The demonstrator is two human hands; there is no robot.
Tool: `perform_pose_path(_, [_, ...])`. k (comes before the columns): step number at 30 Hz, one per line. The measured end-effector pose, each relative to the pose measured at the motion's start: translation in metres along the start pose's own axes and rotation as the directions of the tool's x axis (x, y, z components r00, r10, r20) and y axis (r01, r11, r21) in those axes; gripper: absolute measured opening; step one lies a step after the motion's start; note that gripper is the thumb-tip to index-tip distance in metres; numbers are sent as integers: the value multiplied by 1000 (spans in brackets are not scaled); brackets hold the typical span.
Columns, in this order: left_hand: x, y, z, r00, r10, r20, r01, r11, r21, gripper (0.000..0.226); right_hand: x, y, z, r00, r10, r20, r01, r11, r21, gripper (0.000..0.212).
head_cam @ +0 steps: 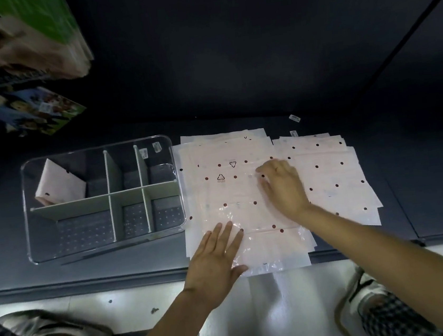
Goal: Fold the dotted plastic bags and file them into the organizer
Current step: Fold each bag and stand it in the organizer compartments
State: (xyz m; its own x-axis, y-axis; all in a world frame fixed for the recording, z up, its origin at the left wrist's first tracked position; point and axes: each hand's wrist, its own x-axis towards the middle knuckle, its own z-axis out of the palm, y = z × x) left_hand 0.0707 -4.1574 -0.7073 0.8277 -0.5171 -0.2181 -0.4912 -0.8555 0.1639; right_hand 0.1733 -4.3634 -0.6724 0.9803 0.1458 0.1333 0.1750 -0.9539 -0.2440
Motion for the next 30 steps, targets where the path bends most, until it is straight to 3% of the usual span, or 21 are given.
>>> perform_pose_path(2, [2, 1, 1, 1000, 22, 15, -21, 999, -39, 67, -36, -16, 6, 974, -228, 11, 228, 974, -5, 29])
perform_pose_path(5, [4, 1, 12, 1000, 7, 23, -7, 1000, -25, 68, -82, -28, 21, 902, -350, 252, 374, 926, -51, 50])
perform_pose_path(9, [3, -3, 7, 999, 21, 31, -21, 999, -25, 68, -111, 2, 21, 859, -210, 467, 313, 937, -154, 71])
perform_pose_path(15, [-11, -29, 3, 998, -8, 63, 11, 999, -50, 66, -135, 64, -9, 849, -102, 518, 269, 927, -259, 75])
perform_pose_path(17, [-17, -35, 4, 998, -16, 69, 20, 999, -46, 68, -132, 58, -18, 885, -129, 448, 268, 927, -262, 76])
perform_pose_path(21, [-18, -32, 5, 998, -46, 52, 49, 996, -68, 66, -111, 22, -20, 979, -192, 71, 199, 972, -125, 37])
perform_pose_path(24, [-18, -31, 6, 996, -60, 58, 65, 994, -89, 66, -100, 2, -7, 983, -171, 70, 173, 985, -19, 36])
perform_pose_path(30, [-17, -35, 7, 996, -44, 80, 52, 993, -101, 66, -90, 5, 13, 977, -210, 19, 211, 977, -31, 20])
